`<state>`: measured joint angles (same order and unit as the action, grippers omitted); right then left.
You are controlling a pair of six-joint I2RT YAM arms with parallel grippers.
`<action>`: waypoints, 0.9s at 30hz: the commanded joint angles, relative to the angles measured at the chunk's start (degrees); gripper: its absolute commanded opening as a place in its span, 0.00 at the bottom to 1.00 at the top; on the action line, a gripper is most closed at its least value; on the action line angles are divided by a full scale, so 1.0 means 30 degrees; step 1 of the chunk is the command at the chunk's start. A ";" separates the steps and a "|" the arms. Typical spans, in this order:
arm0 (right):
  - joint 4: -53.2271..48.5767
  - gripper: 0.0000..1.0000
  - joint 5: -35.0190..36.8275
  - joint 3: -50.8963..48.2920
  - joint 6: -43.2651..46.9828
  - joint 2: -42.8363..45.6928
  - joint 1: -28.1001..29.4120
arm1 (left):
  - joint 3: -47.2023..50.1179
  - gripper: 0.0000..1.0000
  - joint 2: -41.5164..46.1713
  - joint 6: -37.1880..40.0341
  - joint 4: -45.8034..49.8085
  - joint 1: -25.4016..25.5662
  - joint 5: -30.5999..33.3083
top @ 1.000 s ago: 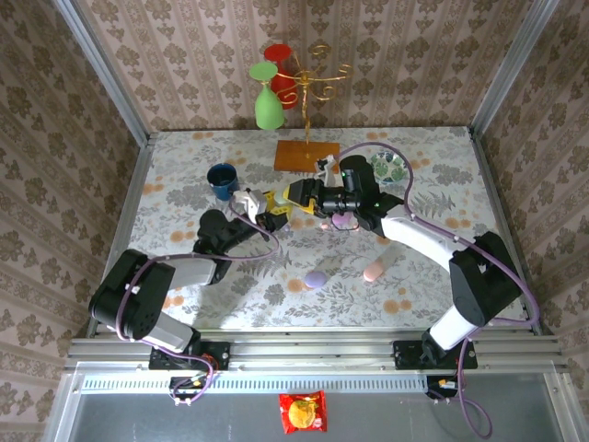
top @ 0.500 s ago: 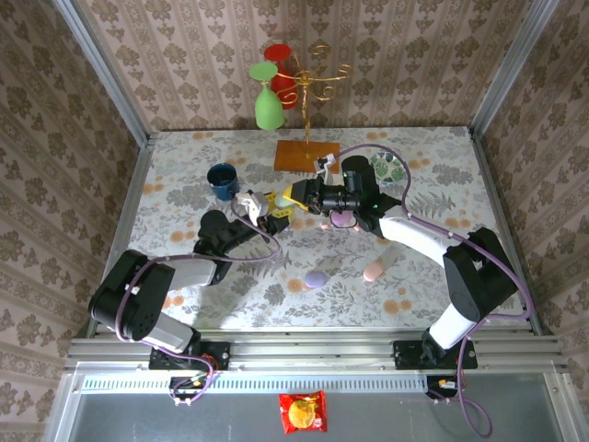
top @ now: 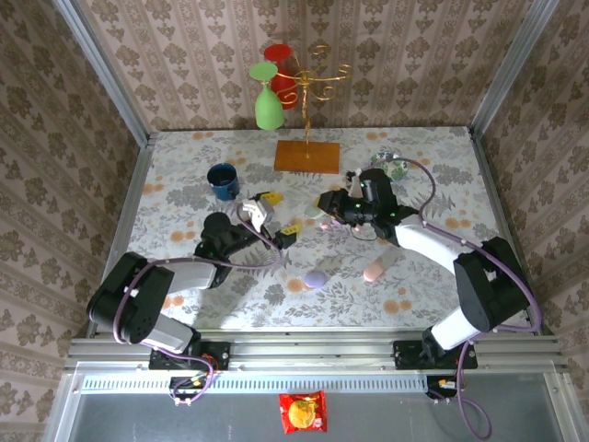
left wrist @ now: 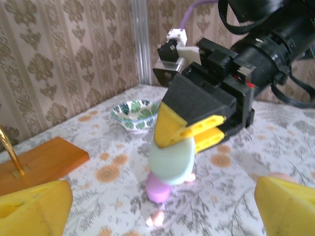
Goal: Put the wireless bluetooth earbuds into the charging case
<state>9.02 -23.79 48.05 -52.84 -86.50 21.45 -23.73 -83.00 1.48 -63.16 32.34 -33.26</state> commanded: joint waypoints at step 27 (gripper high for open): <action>0.0532 0.41 0.2160 -0.5355 0.1622 -0.0554 -0.4192 | 0.0209 0.92 -0.3790 0.7552 0.7568 0.6489 0.2732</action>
<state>11.81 -18.59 31.55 -49.30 -86.67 9.28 -21.21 -95.15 19.62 -47.20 51.37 -26.87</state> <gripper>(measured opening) 0.382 0.924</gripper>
